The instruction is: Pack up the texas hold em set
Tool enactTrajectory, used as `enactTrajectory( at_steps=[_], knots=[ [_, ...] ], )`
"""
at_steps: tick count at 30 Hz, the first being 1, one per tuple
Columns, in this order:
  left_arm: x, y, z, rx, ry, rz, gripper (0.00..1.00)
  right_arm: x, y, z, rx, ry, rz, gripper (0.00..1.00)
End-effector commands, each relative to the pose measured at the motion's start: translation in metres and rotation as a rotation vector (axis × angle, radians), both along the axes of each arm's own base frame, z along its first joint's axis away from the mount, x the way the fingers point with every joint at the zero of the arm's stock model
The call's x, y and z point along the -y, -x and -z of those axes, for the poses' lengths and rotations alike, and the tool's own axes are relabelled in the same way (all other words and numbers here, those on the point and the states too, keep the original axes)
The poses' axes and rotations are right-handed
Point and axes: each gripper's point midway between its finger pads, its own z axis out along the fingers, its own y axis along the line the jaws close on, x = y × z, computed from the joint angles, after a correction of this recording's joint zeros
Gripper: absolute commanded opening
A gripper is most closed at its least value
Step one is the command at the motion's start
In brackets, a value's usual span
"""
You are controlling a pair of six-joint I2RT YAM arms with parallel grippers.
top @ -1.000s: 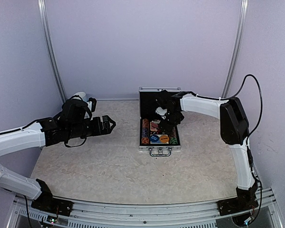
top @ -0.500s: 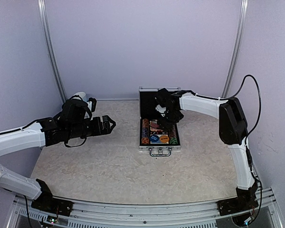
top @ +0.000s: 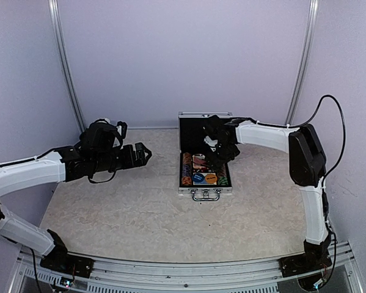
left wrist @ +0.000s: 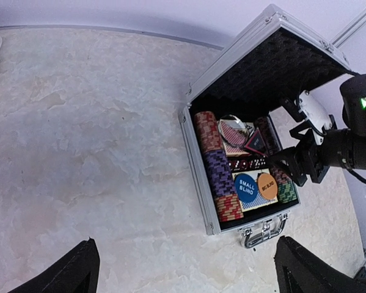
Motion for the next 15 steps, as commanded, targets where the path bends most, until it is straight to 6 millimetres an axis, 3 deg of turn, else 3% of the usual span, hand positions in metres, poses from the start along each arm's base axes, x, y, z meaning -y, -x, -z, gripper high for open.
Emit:
enactTrajectory(
  at_steps=[1, 5, 14, 15],
  knots=[
    [0.013, -0.019, -0.023, 0.055, 0.050, 0.008, 0.99, 0.003, -0.002, -0.029, 0.081, -0.056, 0.056, 0.82],
    [0.019, -0.035, -0.031, 0.084, 0.070, 0.009, 0.99, 0.006, 0.003, -0.024, 0.065, -0.059, 0.069, 0.82],
    [0.036, -0.089, -0.087, 0.231, 0.281, 0.106, 0.99, 0.010, 0.040, -0.065, 0.107, -0.298, 0.117, 0.91],
    [0.040, -0.094, -0.095, 0.261, 0.316, 0.130, 0.99, 0.013, 0.047, -0.063, 0.100, -0.317, 0.130, 0.90]
  ],
)
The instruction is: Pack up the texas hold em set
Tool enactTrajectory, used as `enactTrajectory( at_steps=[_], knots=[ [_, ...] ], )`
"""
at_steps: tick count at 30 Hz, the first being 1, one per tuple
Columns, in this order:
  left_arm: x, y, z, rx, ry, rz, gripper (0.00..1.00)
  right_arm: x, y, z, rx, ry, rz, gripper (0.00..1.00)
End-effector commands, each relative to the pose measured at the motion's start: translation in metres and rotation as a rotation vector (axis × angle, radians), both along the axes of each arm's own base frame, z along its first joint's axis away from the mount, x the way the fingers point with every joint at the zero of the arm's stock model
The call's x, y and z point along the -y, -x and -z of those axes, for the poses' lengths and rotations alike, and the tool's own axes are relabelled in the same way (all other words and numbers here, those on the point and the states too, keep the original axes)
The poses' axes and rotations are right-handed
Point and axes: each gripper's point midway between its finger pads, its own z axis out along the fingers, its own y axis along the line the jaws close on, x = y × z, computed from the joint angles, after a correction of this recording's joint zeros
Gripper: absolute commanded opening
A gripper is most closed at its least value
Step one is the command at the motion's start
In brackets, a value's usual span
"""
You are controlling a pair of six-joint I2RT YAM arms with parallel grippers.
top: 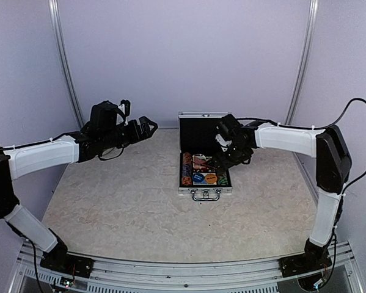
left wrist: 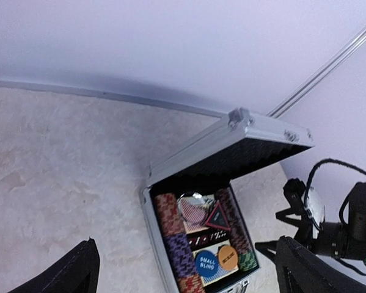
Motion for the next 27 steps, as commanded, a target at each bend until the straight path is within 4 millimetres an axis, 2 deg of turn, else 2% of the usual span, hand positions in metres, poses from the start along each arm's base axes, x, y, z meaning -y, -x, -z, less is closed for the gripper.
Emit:
enactTrajectory(
  at_steps=[1, 4, 5, 8, 10, 11, 12, 14, 19, 23, 27],
  knots=[
    [0.027, -0.026, -0.050, 0.161, 0.172, 0.129, 0.99, -0.004, 0.013, -0.039, 0.074, -0.204, 0.057, 0.90],
    [0.043, -0.039, -0.065, 0.222, 0.222, 0.190, 0.99, 0.000, 0.028, -0.045, 0.078, -0.309, 0.085, 0.88],
    [0.050, -0.046, -0.061, 0.225, 0.229, 0.210, 0.99, 0.001, 0.032, -0.046, 0.076, -0.350, 0.093, 0.87],
    [0.065, -0.060, -0.072, 0.270, 0.285, 0.278, 0.99, 0.006, 0.042, -0.052, 0.082, -0.465, 0.127, 0.84],
    [0.076, -0.074, -0.064, 0.271, 0.314, 0.319, 0.99, 0.009, 0.046, -0.052, 0.079, -0.523, 0.141, 0.82],
    [0.077, -0.078, -0.066, 0.281, 0.334, 0.335, 0.99, 0.011, 0.048, -0.052, 0.077, -0.542, 0.150, 0.81],
    [0.081, -0.085, -0.059, 0.271, 0.349, 0.349, 0.99, 0.015, 0.048, -0.051, 0.078, -0.551, 0.164, 0.80],
    [0.082, -0.094, -0.057, 0.270, 0.396, 0.371, 0.99, 0.021, 0.052, -0.047, 0.066, -0.570, 0.178, 0.78],
    [0.091, -0.107, -0.044, 0.256, 0.455, 0.439, 0.95, 0.040, 0.057, -0.036, 0.041, -0.595, 0.227, 0.74],
    [0.102, -0.112, -0.042, 0.251, 0.476, 0.491, 0.91, 0.051, 0.052, -0.022, 0.015, -0.642, 0.267, 0.72],
    [0.111, -0.117, -0.042, 0.260, 0.487, 0.542, 0.89, 0.052, 0.045, -0.005, -0.026, -0.640, 0.283, 0.70]
  ],
)
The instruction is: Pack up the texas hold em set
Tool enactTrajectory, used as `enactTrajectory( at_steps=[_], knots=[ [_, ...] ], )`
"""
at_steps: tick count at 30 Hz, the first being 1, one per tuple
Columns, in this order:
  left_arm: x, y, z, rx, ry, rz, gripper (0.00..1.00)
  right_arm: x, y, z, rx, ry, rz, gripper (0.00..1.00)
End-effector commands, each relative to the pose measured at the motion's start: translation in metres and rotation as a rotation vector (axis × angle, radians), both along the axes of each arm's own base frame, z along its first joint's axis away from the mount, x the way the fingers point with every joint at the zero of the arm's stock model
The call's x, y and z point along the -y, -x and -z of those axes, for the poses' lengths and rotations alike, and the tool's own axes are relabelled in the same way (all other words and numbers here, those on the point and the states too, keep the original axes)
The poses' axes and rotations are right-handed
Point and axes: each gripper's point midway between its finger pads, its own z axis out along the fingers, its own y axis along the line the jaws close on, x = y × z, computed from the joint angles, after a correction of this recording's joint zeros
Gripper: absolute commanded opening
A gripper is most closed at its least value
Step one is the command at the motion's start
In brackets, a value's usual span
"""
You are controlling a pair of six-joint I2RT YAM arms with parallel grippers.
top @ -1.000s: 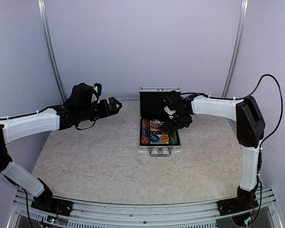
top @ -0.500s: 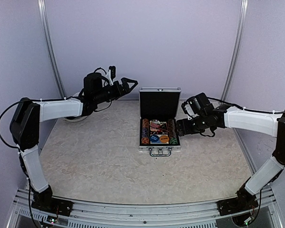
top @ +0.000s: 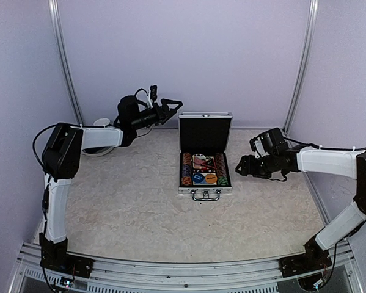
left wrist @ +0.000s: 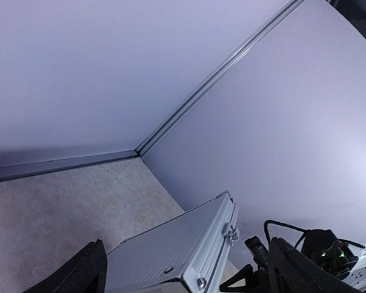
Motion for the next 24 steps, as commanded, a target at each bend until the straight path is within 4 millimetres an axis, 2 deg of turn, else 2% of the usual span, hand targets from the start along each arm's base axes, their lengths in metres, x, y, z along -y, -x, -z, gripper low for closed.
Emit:
enactTrajectory(
  at_steps=[1, 7, 10, 12, 15, 17, 24],
  knots=[
    [0.013, 0.006, -0.022, 0.077, 0.045, 0.100, 0.89, -0.005, -0.011, 0.009, -0.013, -0.050, 0.005, 0.70],
    [0.018, 0.014, 0.007, 0.031, 0.017, 0.163, 0.84, -0.007, -0.024, 0.013, -0.029, -0.164, 0.035, 0.70],
    [0.016, 0.020, 0.015, 0.021, 0.005, 0.168, 0.84, -0.009, -0.030, 0.014, -0.045, -0.271, 0.040, 0.66],
    [0.014, 0.022, 0.016, 0.021, 0.000, 0.162, 0.84, -0.015, -0.037, 0.010, -0.045, -0.358, 0.023, 0.59],
    [0.013, 0.026, 0.011, 0.024, 0.005, 0.167, 0.84, -0.029, -0.043, 0.007, -0.066, -0.450, -0.023, 0.40],
    [0.014, 0.030, 0.007, 0.031, 0.011, 0.177, 0.84, -0.039, -0.047, 0.001, -0.069, -0.510, -0.057, 0.33],
    [0.023, 0.048, 0.007, 0.027, 0.014, 0.214, 0.84, -0.050, -0.056, -0.004, -0.075, -0.600, -0.063, 0.32]
  ],
)
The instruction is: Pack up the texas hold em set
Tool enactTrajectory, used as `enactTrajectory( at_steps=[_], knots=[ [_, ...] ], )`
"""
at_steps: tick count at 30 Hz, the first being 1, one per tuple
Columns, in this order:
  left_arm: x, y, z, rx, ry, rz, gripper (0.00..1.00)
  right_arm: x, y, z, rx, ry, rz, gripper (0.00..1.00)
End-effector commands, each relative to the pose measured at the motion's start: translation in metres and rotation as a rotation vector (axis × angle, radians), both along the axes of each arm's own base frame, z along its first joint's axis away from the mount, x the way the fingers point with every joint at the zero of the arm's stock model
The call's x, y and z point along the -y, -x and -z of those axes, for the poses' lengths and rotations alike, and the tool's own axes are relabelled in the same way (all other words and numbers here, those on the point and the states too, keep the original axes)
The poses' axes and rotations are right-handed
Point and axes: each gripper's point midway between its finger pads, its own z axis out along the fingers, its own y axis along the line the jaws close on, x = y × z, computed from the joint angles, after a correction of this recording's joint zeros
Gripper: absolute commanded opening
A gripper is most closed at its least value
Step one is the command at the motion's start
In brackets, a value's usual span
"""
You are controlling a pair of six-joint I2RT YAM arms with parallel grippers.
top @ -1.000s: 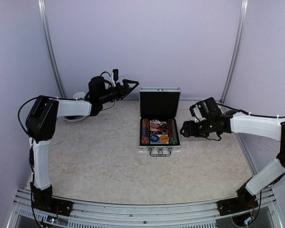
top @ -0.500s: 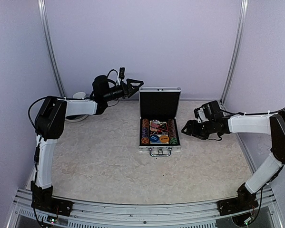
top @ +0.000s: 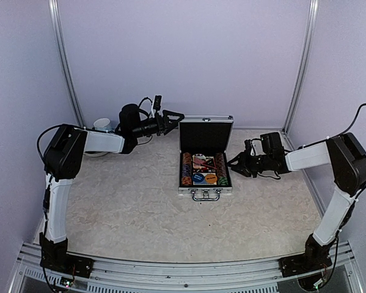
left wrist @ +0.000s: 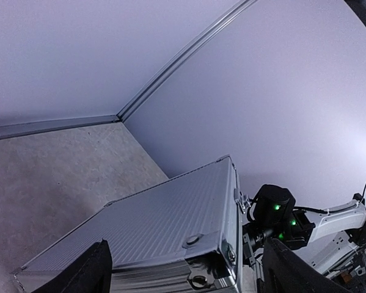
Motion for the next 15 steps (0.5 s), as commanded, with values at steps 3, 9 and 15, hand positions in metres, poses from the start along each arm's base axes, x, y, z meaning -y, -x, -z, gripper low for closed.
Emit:
enactTrajectory(
  at_steps=[3, 9, 15],
  knots=[
    [0.013, 0.032, -0.024, 0.058, 0.033, 0.072, 0.84, -0.015, -0.014, -0.024, 0.048, -0.164, -0.023, 0.32],
    [0.011, 0.043, -0.029, 0.055, 0.060, 0.078, 0.84, -0.017, -0.018, -0.004, 0.002, -0.222, -0.039, 0.32],
    [0.003, 0.055, -0.038, 0.060, 0.069, 0.064, 0.84, -0.012, -0.007, 0.005, -0.022, -0.253, -0.017, 0.32]
  ],
)
